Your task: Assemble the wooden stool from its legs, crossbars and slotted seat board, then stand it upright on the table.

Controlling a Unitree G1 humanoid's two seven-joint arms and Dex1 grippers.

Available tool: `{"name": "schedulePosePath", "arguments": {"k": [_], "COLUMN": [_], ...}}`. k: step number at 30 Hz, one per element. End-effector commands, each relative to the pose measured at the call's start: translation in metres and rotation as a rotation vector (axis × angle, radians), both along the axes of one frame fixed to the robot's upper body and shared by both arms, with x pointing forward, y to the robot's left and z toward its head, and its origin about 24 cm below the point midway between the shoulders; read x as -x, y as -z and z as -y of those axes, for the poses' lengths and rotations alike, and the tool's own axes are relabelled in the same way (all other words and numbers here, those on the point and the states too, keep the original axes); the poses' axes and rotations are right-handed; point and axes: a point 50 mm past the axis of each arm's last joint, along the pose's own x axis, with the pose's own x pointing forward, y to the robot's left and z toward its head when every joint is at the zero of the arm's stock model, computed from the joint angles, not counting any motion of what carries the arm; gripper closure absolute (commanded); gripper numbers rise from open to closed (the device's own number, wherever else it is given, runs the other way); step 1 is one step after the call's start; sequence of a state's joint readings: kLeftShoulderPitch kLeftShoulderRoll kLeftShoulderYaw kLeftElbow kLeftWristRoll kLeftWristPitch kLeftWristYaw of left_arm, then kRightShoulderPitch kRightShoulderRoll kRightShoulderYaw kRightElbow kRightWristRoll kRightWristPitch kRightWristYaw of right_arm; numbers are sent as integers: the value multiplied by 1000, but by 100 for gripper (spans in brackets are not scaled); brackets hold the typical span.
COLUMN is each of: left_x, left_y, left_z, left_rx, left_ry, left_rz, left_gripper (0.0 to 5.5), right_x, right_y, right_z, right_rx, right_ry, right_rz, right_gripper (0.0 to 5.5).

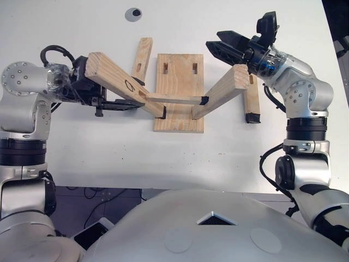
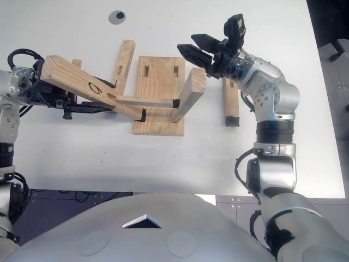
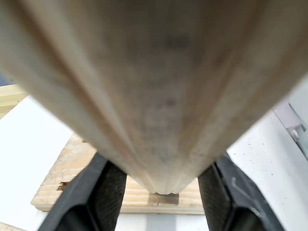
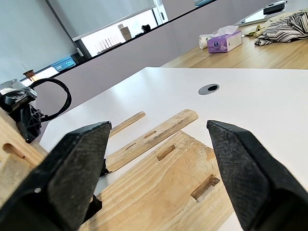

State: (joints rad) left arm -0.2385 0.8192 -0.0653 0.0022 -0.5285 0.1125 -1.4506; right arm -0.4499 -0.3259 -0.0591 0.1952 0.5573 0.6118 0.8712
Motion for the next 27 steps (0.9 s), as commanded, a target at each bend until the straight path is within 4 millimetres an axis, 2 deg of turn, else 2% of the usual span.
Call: {"name": "schedulePosePath", "arguments": {"k": [1, 8, 14, 17, 21, 27], "left_x": [2, 2, -3, 0, 11, 26], "left_y": [15, 9, 6, 8, 26, 88], "left_z": [-2, 7, 13, 19, 26, 15], "left_rx": [-126, -132, -214, -289, -384, -435], "left_ry": [-36, -11, -27, -4, 43, -26], "left_rz": [-33, -1, 35, 35, -9, -254], "left_gripper": [349, 349, 349, 349, 349, 349], "right_x": [-1, -1, -1, 0, 0, -1], "right_y": [0, 1, 2, 2, 2, 3], "right_z": [1, 2, 2, 1, 0, -1], "right_rx": [17, 29, 36, 29, 31, 31], "right_ry": [6, 8, 11, 10, 10, 3], "right_rz": [4, 1, -2, 0, 1, -5], "right_gripper": [183, 183, 183, 183, 183, 183]}}
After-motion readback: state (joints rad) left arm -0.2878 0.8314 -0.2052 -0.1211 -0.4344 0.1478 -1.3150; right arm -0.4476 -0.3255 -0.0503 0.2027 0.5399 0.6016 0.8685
